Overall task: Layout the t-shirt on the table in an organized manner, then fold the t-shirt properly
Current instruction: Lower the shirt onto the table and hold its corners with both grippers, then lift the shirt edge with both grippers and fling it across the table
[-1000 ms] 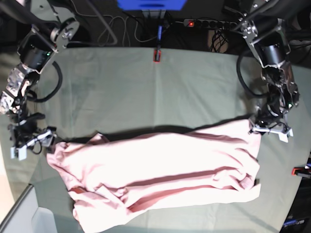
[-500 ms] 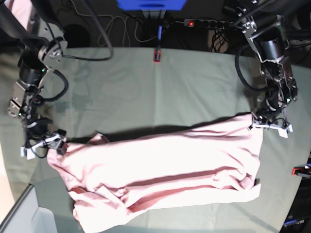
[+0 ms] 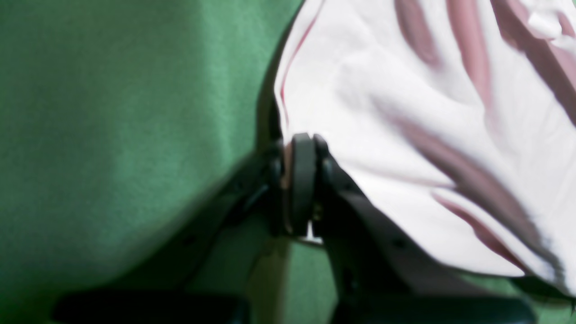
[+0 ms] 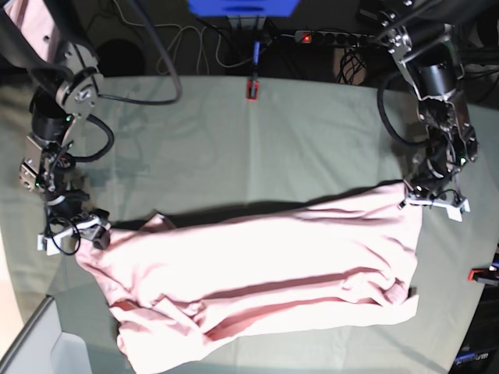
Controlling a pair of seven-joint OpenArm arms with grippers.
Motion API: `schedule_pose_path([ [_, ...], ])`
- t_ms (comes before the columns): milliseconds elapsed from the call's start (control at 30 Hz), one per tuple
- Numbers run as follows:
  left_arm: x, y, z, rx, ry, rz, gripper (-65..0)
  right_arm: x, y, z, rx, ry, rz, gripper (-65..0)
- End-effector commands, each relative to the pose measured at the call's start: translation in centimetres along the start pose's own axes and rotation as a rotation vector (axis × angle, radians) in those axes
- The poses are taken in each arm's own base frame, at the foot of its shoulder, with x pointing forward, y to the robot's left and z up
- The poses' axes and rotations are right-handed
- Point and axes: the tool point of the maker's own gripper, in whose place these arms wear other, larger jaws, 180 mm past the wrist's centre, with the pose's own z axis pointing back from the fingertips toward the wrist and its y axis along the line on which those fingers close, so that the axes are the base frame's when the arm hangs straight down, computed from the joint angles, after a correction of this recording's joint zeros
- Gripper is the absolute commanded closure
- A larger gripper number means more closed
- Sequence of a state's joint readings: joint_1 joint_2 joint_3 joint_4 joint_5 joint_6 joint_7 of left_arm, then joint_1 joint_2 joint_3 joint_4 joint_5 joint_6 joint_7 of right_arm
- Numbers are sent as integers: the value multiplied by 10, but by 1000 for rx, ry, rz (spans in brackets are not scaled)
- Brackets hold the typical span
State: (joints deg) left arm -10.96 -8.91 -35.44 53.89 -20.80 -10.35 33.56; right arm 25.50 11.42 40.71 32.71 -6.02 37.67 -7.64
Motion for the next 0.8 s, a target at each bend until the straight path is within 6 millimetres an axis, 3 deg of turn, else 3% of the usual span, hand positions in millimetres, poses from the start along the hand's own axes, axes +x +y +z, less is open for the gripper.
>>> schedule_pose_path([
  [0, 12, 4, 2, 14, -17, -17, -1, 29, -1, 0, 3, -71, 8, -332],
  [200, 11, 3, 2, 13, -16, -18, -1, 27, -7, 0, -28, -70, 1, -7],
  [467, 17, 2, 5, 10, -19, -25, -1, 20, -31, 8, -124, -52, -2, 0],
  [667, 53, -10, 43, -19, -53, -111, -1, 55, -46, 44, -136, -87, 162, 0],
  [767, 74, -18, 66, -43, -108, -153, -1, 72, -38, 65, -131, -98, 274, 0],
])
